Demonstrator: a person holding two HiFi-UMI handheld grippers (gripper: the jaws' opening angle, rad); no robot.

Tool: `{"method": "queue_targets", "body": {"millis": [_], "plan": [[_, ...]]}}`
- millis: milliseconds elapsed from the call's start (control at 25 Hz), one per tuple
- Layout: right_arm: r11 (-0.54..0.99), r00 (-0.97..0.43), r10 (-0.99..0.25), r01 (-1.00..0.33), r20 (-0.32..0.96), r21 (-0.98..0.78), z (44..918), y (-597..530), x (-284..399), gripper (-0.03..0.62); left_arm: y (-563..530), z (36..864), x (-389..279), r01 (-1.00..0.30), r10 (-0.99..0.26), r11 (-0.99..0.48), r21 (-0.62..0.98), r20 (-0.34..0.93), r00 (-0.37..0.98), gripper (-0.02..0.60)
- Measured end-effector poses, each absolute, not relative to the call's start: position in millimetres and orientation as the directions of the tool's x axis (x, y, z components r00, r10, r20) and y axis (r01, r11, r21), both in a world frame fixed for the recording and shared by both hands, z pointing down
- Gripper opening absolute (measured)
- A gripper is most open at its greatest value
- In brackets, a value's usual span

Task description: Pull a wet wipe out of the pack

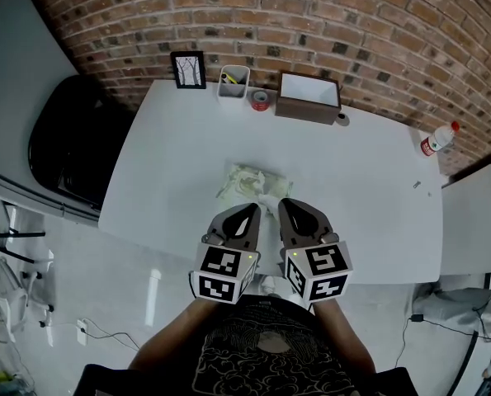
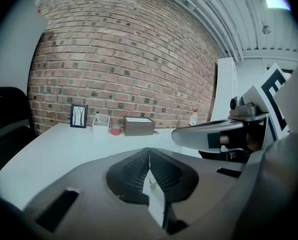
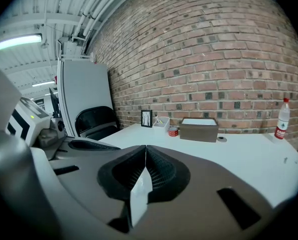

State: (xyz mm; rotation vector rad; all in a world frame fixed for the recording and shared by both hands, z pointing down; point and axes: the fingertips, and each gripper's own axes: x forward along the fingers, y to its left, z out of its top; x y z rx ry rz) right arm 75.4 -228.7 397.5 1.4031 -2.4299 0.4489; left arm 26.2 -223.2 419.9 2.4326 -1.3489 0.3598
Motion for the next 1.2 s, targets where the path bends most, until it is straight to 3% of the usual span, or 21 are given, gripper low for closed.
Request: {"method": "queue_targets", "body": {"millis": [1200], "plan": [[0.522,-0.502,-0.755,-0.849,0.421,-0.075,406,-219,70,0.017,-219,420,25,-0.880,-0.803,-0.431,0.197,0.360,0.474,0.012]]}}
